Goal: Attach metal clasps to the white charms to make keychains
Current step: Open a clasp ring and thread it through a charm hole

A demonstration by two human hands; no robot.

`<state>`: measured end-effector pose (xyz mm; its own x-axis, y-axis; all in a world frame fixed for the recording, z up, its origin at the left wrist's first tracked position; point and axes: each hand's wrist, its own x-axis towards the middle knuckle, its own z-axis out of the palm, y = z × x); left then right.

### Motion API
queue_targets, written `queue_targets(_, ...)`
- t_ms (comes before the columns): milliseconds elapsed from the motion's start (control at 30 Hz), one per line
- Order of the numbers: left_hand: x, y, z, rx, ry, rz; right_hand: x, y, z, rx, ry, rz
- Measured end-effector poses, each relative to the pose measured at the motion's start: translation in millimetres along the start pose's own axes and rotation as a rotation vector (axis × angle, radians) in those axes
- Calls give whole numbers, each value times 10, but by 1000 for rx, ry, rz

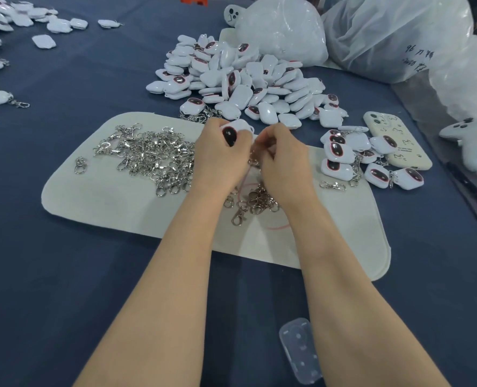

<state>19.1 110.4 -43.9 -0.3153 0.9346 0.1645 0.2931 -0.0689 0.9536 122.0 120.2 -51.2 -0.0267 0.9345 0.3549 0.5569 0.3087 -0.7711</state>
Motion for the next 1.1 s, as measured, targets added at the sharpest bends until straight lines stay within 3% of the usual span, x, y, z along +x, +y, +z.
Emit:
queue_targets(100,-17,11,-1,-13,10,10,-2,9,-8,102,74,56)
queue_targets(233,-19,20,-11,-229,12,-27,35,19,-13,175,103,86)
queue_targets(533,-7,-41,45,226,-51,126,70,4,-17,165,26,92)
queue_targets(733,-26,-62,56,269,7,176,63,-3,-28,165,-37,73)
queue_targets(1100,20,-49,46,161,26,72,64,-12,18,188,28,68)
